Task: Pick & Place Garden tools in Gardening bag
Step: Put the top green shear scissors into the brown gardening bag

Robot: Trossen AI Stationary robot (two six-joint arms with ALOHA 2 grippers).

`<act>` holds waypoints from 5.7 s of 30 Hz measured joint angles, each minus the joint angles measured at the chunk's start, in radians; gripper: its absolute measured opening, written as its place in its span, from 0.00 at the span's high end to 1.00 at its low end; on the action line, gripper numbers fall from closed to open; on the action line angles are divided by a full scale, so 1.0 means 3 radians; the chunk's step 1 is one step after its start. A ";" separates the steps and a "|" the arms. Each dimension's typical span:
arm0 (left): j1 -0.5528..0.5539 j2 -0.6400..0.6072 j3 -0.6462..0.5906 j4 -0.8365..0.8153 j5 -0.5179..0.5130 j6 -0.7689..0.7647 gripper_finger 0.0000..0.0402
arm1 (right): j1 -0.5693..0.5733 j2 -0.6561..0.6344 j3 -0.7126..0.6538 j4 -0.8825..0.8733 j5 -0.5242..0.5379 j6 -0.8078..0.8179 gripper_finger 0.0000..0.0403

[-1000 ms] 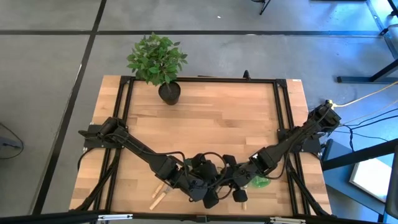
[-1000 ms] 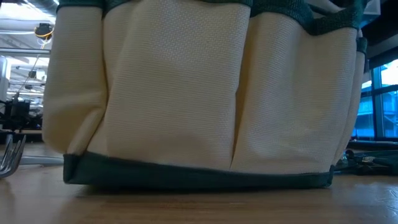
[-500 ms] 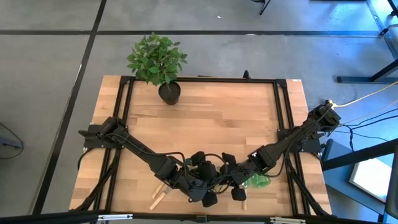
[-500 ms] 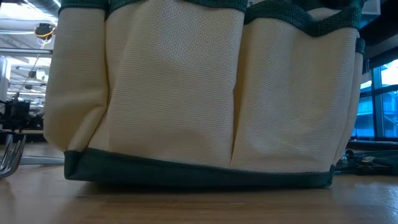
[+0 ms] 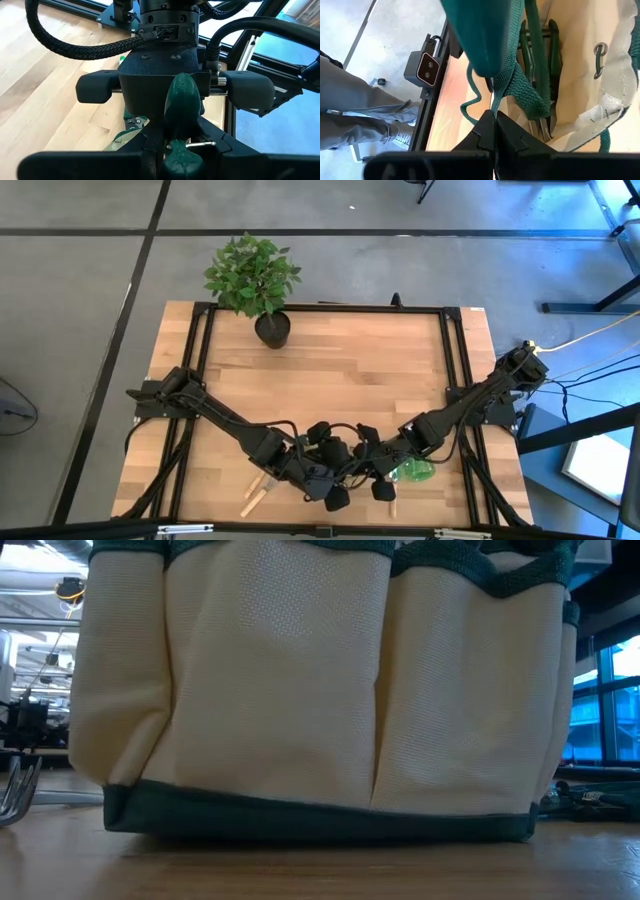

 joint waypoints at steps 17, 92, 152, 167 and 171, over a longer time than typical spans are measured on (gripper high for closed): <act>0.0019 -0.0003 0.0005 -0.0020 0.0001 0.0101 0.85 | -0.0003 0.0005 -0.0001 -0.0035 0.0011 0.0000 0.99; -0.0041 -0.0125 -0.0213 0.0046 -0.0306 -0.0084 0.85 | 0.0046 -0.0283 -0.0009 -0.0286 0.0347 0.0263 1.00; 0.0059 0.0180 -0.0365 0.0419 -0.0158 -0.0166 0.85 | 0.0052 -0.0286 -0.0006 -0.0318 0.0359 0.0212 1.00; 0.0096 0.0184 -0.0367 0.0680 -0.0432 -0.0159 0.85 | 0.0072 -0.0276 -0.0006 -0.0327 0.0324 0.0175 1.00; 0.0107 0.0202 -0.0361 0.0600 -0.0373 -0.0209 0.85 | 0.0071 -0.0274 -0.0006 -0.0356 0.0349 0.0172 1.00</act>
